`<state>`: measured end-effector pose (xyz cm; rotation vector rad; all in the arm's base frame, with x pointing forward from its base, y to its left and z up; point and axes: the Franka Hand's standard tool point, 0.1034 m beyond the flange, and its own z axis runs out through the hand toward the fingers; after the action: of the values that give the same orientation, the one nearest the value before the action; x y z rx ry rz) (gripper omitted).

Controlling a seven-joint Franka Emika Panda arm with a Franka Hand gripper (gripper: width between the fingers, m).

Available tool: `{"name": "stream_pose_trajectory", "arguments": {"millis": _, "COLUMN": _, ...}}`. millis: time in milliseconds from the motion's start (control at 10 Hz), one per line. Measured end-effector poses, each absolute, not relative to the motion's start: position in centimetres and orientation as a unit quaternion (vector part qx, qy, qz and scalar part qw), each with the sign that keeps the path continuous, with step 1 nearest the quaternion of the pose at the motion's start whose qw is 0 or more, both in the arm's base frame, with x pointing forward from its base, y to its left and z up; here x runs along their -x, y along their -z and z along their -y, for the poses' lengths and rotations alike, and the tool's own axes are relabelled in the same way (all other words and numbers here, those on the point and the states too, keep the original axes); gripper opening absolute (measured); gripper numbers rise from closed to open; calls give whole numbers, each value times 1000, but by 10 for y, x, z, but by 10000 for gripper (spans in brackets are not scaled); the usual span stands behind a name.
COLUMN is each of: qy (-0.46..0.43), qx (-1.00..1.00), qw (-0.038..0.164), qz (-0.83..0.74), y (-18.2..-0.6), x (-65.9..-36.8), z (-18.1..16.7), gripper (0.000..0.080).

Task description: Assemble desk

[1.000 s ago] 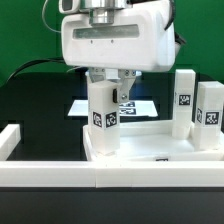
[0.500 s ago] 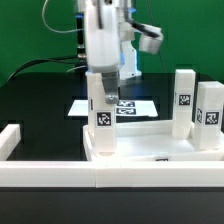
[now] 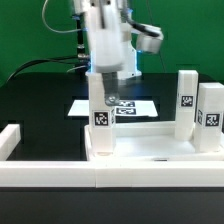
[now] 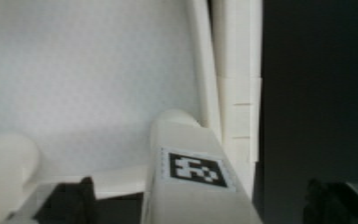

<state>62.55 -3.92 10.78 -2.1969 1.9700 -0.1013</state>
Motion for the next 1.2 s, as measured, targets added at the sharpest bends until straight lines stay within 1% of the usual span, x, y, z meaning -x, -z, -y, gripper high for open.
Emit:
{"name": "stream_pose_trajectory", "arguments": {"millis": 100, "qy": 43, "qx": 811, "qw": 85, "qz": -577, "y": -108, "x": -625, "z": 37, "gripper": 633}}
{"name": "stream_pose_trajectory", "arguments": {"millis": 300, "qy": 55, "qx": 885, "qw": 87, "qz": -454, "y": -105, "x": -617, "z": 51, "gripper": 647}}
{"name": "stream_pose_trajectory", "arguments": {"millis": 600, "qy": 60, "qx": 920, "qw": 71, "qz": -380, "y": -105, "x": -617, "z": 54, "gripper": 649}}
{"name": "stream_pose_trajectory", "arguments": {"millis": 700, "qy": 59, "qx": 943, "qw": 58, "qz": -322, "y": -105, "x": -617, "z": 53, "gripper": 649}}
{"name": "stream_pose_trajectory", "arguments": {"millis": 800, "qy": 52, "qx": 969, "qw": 39, "qz": -239, "y": -109, "x": -622, "z": 48, "gripper": 649}}
{"name": "stream_pose_trajectory", "arguments": {"millis": 900, "qy": 50, "qx": 981, "qw": 37, "qz": -185, "y": -116, "x": -632, "z": 46, "gripper": 649}}
{"name": "stream_pose_trajectory", "arguments": {"millis": 1100, "qy": 50, "qx": 978, "qw": 38, "qz": -198, "y": -116, "x": -632, "z": 48, "gripper": 649}}
{"name": "stream_pose_trajectory", "arguments": {"millis": 1200, "qy": 50, "qx": 977, "qw": 38, "qz": -205, "y": -116, "x": -632, "z": 48, "gripper": 553}}
